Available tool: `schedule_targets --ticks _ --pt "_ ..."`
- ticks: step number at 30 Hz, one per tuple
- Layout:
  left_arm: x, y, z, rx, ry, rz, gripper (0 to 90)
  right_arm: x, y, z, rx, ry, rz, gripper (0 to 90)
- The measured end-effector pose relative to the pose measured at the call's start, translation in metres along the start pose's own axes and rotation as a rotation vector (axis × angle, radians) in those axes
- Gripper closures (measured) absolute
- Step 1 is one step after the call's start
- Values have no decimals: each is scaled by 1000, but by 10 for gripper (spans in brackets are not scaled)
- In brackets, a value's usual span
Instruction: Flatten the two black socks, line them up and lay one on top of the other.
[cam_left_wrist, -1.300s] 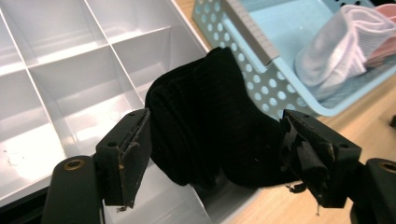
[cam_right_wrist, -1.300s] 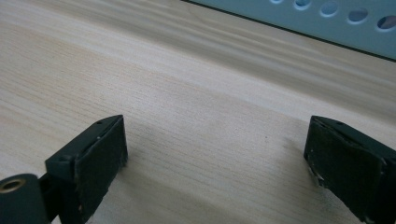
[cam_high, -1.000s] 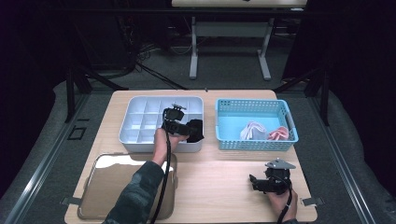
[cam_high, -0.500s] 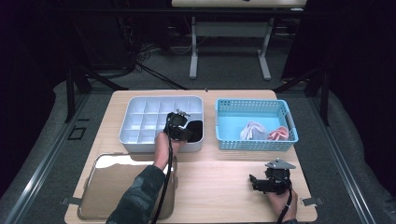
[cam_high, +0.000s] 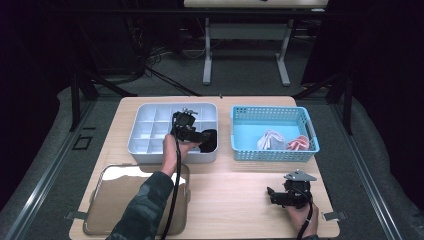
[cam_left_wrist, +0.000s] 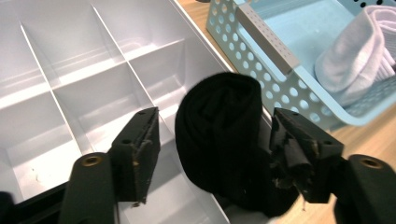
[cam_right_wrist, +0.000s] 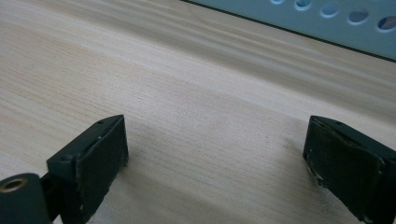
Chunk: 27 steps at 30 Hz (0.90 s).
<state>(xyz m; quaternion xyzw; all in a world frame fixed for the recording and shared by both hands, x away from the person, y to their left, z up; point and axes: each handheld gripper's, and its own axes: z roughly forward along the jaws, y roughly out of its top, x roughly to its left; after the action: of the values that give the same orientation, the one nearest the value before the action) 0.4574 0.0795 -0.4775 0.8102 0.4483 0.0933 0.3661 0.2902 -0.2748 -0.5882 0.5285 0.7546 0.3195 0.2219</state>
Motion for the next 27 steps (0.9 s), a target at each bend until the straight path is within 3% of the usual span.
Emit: schedule_targets --ticks 3,6,13,19,27 --pt "-3 4 11 50 -4 17 337 0 0 0 0 0 0 60" --pt "-5 2 19 87 -6 20 411 0 0 0 0 1 -1 60" --pt "-15 -4 20 77 66 70 672 0 0 0 0 2 -1 61" --pt "-23 -10 20 50 100 93 721 0 0 0 0 2 -1 61" --pt "-29 -19 23 70 110 134 736 0 0 0 0 2 -1 61"
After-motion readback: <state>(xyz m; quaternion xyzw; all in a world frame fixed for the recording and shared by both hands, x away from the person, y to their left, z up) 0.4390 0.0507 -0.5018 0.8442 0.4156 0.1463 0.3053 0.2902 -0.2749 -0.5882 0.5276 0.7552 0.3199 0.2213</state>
